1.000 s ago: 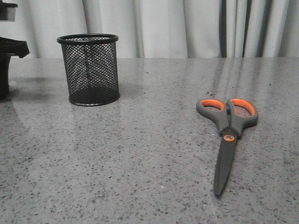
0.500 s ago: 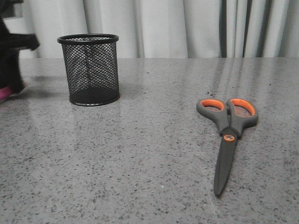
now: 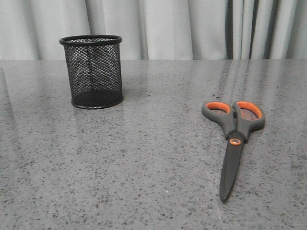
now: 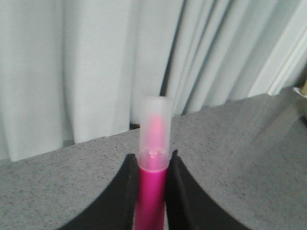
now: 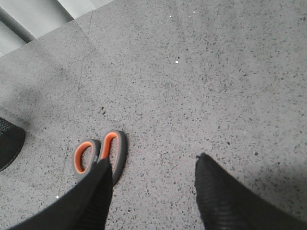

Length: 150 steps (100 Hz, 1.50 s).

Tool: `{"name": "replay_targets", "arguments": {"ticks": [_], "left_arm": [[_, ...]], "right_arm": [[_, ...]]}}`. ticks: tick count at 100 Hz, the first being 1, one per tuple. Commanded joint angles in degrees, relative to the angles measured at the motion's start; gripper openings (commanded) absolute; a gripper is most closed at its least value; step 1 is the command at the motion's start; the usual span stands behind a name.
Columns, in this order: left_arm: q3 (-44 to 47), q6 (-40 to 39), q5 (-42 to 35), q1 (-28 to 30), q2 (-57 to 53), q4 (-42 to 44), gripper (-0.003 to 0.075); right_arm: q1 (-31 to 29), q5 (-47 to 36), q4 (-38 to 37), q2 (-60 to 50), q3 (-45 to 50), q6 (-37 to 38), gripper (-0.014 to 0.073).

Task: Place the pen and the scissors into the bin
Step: 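Carry the marker over the mesh cup and drop it in upright, then lower the right gripper onto the scissors handles and grasp them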

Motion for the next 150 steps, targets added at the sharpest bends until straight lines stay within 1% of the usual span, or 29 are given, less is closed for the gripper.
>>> {"name": "replay_targets", "arguments": {"ticks": [1, 13, 23, 33, 37, 45, 47, 50, 71, 87, 91, 96, 101, 106, 108, 111, 113, 118, 123, 129, 142, 146, 150], "left_arm": [[2.0, 6.6, -6.6, -3.1, -1.4, -6.6, -0.0019], [8.2, 12.1, -15.1, -5.3, -1.4, -14.5, -0.0019], [12.5, 20.5, -19.3, -5.7, -1.1, -22.8, -0.0019], [13.4, 28.2, -17.5, -5.7, -0.2, -31.6, -0.0018], [13.3, 32.2, -14.9, -5.7, 0.4, -34.5, -0.0018], [13.3, 41.7, -9.6, -5.7, 1.2, -43.4, -0.0019], [13.3, 43.7, -9.0, -5.7, 1.5, -44.1, -0.0019], [13.3, 44.4, -7.7, -5.7, 1.8, -44.1, -0.0019], [13.5, 44.9, -7.9, -5.7, 4.3, -44.1, -0.0019], [13.5, 45.1, -8.3, -5.7, 5.4, -44.1, -0.0015], [13.5, 45.1, -8.4, -5.7, 5.4, -44.1, 0.0006], [13.5, 45.1, -8.4, -5.7, 5.4, -44.1, 0.0065], [13.1, 45.1, -8.4, -5.7, 5.4, -44.1, 0.0158], [12.8, 45.1, -8.4, -5.6, 5.4, -44.1, 0.0288], [12.7, 45.1, -8.4, -5.6, 5.3, -44.1, 0.0321], [12.4, 45.1, -8.5, -5.6, 5.1, -44.1, 0.0396], [12.3, 45.1, -8.6, -5.6, 4.7, -44.1, 0.0434], [12.0, 45.1, -8.6, -5.6, 3.5, -44.0, 0.0496], [11.9, 45.1, -8.9, -5.6, 1.5, -43.8, 0.0515], [11.9, 45.1, -9.6, -5.6, -1.9, -42.6, 0.0513], [11.9, 45.1, -9.7, -5.6, -11.2, -41.0, 0.0513], [11.9, 45.1, -9.6, -5.6, -13.9, -41.0, 0.0513], [11.9, 45.1, -9.6, -5.7, -17.0, -41.0, 0.0513]], "right_arm": [[0.0, -4.6, 0.4, 0.6, -2.1, -0.6, 0.0348], [0.0, -4.0, 0.4, 0.6, -2.1, -0.6, 0.0348], [0.0, -4.0, 0.4, 0.6, -2.1, -0.6, 0.0348], [0.0, -4.6, 0.4, 0.6, -2.1, -0.6, 0.0348], [0.0, -5.0, 0.4, 0.6, -2.1, -0.6, 0.0348], [0.0, -5.4, 0.4, 0.6, -2.1, -0.6, 0.0348], [0.0, -5.4, 0.4, 0.6, -2.1, -0.6, 0.0348], [0.0, -5.4, 0.4, 0.6, -2.1, -0.6, 0.0348], [0.0, -3.3, 0.4, 0.6, -2.1, -0.6, 0.0348], [0.0, -3.3, 0.4, 0.6, -2.1, -0.6, 0.0348], [0.0, -3.6, 0.4, 0.6, -2.1, -0.6, 0.0348], [0.0, -4.0, 0.4, 0.6, -2.1, -0.6, 0.0348], [0.0, -4.7, 0.4, 0.6, -2.1, -0.6, 0.0348], [0.0, -5.5, 0.4, 0.6, -2.1, -0.6, 0.0348], [0.0, -5.7, 0.4, 0.6, -2.1, -0.6, 0.0348], [0.0, -6.0, 0.4, 0.6, -2.1, -0.6, 0.0348], [0.0, -6.0, 0.4, 0.6, -2.2, -0.6, 0.0348], [0.0, -5.7, 0.4, 0.6, -2.9, -0.6, 0.0348], [0.2, -5.4, 0.5, 0.6, -3.8, -0.7, 0.0348], [1.1, -4.8, 1.7, 0.8, -5.4, -3.0, 0.0348], [4.4, -1.4, 10.1, 3.6, -10.3, -11.3, 0.0348], [6.0, 0.6, 11.9, 5.6, -12.0, -12.6, 0.0348], [7.8, 2.1, 12.0, 7.9, -13.3, -12.7, 0.0348]]}}
